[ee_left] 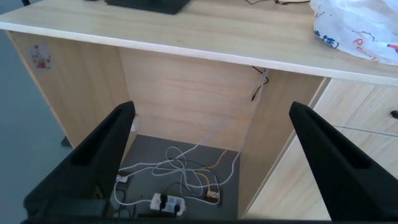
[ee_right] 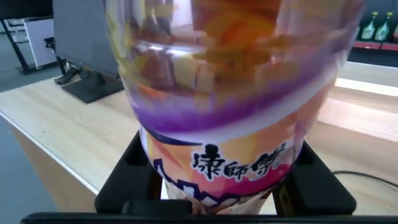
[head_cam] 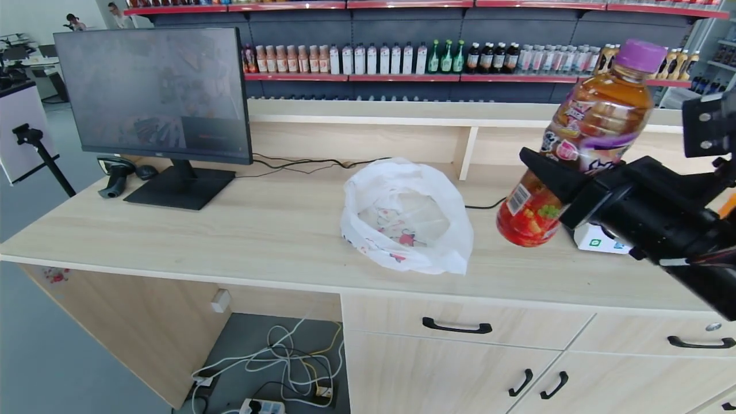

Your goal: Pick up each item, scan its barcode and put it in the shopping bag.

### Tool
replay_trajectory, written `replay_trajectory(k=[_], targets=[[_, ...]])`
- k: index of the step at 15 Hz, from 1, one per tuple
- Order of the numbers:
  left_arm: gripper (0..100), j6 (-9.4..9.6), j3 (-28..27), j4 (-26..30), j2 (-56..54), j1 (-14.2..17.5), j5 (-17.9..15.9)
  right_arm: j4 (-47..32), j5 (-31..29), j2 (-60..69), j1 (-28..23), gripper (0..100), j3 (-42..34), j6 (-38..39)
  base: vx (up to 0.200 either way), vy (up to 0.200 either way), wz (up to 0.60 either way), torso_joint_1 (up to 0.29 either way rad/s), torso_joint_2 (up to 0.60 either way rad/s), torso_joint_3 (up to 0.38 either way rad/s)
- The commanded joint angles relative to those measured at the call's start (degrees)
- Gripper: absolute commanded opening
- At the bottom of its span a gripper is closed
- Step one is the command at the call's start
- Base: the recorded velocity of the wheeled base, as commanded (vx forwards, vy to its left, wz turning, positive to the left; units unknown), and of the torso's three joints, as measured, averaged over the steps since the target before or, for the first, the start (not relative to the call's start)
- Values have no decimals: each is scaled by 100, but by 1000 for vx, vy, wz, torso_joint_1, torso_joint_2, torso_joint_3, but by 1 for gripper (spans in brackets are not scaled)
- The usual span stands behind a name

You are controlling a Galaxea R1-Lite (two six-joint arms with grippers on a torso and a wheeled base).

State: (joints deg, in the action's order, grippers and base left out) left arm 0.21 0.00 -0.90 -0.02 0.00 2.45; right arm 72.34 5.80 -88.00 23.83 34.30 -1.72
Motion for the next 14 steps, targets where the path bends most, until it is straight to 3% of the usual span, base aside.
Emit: replay_trajectory(k=[1, 3, 7, 11, 14], targets=[[100, -3, 0, -6, 2, 0, 1, 263, 158, -1193, 315, 0, 569, 14, 0, 0, 0, 0, 0, 0], [100, 23, 0, 2, 2, 0, 1, 263, 492, -1500, 315, 0, 990, -83, 0, 0, 0, 0, 0, 0], [100, 14, 0, 2, 2, 9, 1, 290, 527, -2080, 315, 0, 1509, -83, 0, 0, 0, 0, 0, 0], [100, 14, 0, 11, 2, 0, 1, 246, 527, -2924, 315, 0, 2652, -92, 0, 0, 0, 0, 0, 0], [100, 6, 0, 11, 2, 0, 1, 246, 554, -3293, 271, 0, 2950, -65, 0, 0, 0, 0, 0, 0]])
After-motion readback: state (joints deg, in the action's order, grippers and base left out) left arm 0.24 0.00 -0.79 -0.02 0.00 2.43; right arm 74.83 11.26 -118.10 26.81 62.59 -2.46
